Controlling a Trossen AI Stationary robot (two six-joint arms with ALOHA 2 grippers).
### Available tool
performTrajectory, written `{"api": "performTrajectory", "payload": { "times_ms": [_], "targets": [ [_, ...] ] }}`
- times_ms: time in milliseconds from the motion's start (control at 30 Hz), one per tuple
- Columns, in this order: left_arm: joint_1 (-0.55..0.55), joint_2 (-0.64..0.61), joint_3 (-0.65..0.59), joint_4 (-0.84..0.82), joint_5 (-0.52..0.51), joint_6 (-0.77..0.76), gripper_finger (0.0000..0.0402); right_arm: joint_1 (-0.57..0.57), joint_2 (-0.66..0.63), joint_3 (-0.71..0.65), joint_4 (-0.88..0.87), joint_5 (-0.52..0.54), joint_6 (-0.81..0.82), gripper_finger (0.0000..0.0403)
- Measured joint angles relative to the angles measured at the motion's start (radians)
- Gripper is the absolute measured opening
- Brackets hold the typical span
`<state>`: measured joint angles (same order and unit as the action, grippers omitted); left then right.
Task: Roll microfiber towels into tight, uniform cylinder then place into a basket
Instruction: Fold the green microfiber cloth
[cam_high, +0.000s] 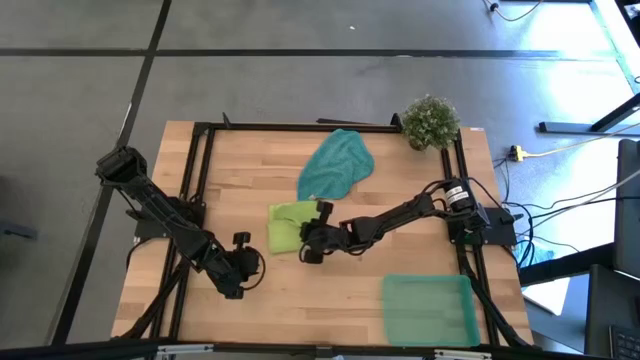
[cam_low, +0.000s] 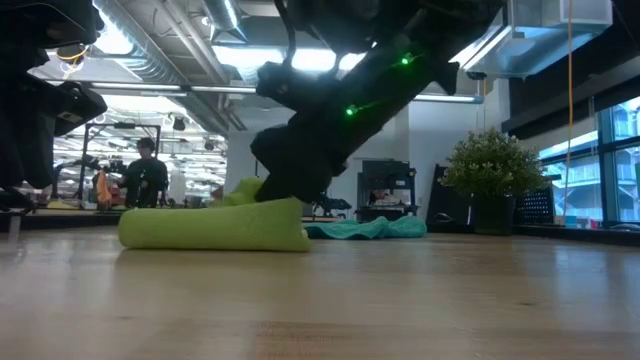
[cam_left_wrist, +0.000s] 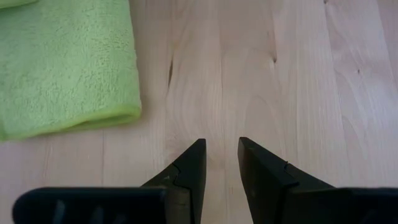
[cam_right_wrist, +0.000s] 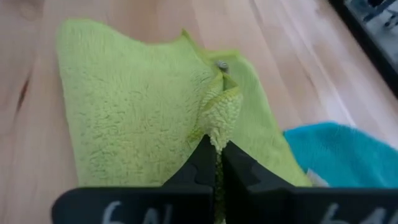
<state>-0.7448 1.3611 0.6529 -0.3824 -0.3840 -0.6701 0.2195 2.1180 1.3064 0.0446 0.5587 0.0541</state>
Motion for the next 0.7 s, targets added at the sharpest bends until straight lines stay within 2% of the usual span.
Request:
{"api": "performTrajectory", "payload": {
  "times_ms": [133,700],
  "targets": [
    [0.0,0.0,0.0,0.0,0.0,0.0,0.0089,0.0,0.0,0.0,-0.053,0.0,0.042,0.0007],
    [0.0,0.0,0.0,0.0,-0.021,0.0,0.0089,-0.001,0.0,0.0,-0.051,-0.024,0.049,0.0008]
  ]
}}
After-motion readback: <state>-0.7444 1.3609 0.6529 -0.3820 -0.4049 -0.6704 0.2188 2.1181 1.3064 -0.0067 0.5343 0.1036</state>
